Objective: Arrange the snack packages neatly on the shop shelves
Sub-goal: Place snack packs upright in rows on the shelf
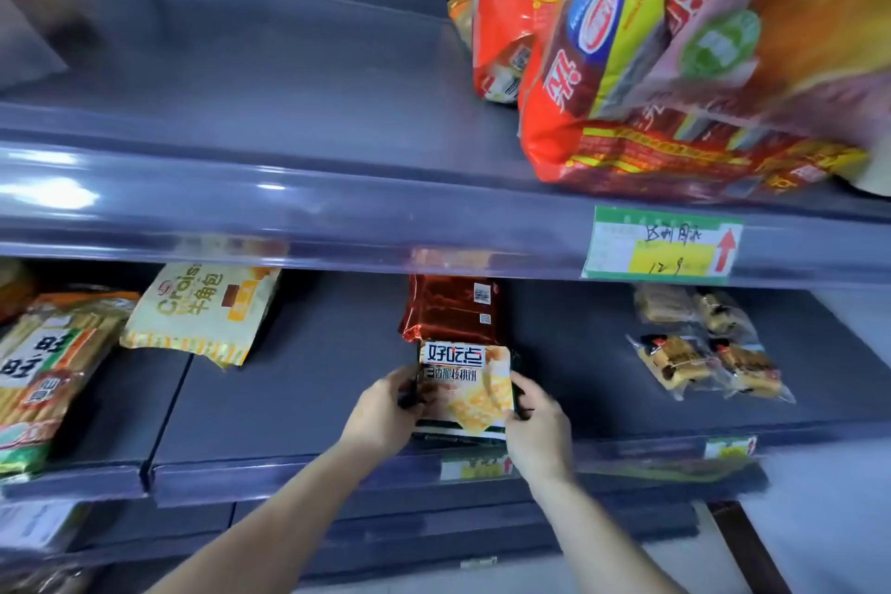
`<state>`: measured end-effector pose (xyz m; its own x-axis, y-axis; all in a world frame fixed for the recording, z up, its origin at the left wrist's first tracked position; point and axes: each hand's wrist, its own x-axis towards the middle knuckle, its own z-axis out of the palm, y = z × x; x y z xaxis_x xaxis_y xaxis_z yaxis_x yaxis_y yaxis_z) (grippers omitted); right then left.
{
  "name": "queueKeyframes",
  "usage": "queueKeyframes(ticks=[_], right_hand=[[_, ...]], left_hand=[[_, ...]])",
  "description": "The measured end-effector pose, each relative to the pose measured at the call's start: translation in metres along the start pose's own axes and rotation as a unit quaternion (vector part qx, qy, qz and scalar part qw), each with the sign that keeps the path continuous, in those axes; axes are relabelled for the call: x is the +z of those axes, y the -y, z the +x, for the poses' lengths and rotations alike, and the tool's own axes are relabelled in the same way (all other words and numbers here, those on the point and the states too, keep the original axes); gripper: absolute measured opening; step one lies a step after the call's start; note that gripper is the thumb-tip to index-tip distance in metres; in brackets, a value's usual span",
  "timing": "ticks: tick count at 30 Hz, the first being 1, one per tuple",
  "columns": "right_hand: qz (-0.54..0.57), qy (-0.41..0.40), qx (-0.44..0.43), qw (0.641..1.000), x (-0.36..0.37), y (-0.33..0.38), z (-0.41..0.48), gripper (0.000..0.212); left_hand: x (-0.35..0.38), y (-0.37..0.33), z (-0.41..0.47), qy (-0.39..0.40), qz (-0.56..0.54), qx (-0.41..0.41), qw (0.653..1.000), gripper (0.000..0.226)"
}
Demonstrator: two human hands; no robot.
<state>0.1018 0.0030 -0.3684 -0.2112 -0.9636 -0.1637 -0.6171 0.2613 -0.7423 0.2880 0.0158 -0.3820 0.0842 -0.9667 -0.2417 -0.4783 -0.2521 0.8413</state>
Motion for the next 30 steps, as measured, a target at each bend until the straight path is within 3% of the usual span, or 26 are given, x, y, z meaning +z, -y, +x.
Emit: queueKeyframes(ticks=[5,8,12,15,17,20,22,27,30], right_hand=[[0.002,-0.010,0.005,1.000,0.009,-0.013,0.018,0.047],[-0.008,-0.017,-0.009,1.000,0.014,-0.018,0.028,0.045],[-0.053,-0.072,-0.035,0.995,0.021,-0.016,0.030,0.043],[-0.104,-0.129,-0.078,0.983,0.025,-0.010,0.026,0.042],[-0.116,-0.141,-0.111,0.977,0.028,-0.004,0.023,0.041],[-0.129,-0.127,-0.151,0.972,0.035,0.003,0.020,0.039],[-0.128,-0.114,-0.169,0.971,0.040,0.007,0.020,0.038],[-0.145,-0.076,-0.169,0.972,0.052,0.016,0.018,0.030],[-0.130,-0.069,-0.173,0.974,0.057,0.025,0.011,0.023]], left_hand=[[-0.007,0.004,0.005,-0.005,0.011,0.015,1.000,0.048],[-0.032,0.019,0.010,-0.082,0.118,0.014,0.990,0.046],[-0.082,0.046,0.017,-0.178,0.213,-0.019,0.961,0.039],[-0.112,0.061,0.020,-0.240,0.327,-0.067,0.912,0.044],[-0.123,0.069,0.021,-0.241,0.379,-0.116,0.886,0.050],[-0.135,0.077,0.025,-0.250,0.390,-0.133,0.876,0.055],[-0.141,0.080,0.029,-0.258,0.396,-0.119,0.873,0.044],[-0.153,0.083,0.020,-0.253,0.366,-0.087,0.891,0.033],[-0.149,0.082,0.000,-0.292,0.321,-0.031,0.900,0.024]])
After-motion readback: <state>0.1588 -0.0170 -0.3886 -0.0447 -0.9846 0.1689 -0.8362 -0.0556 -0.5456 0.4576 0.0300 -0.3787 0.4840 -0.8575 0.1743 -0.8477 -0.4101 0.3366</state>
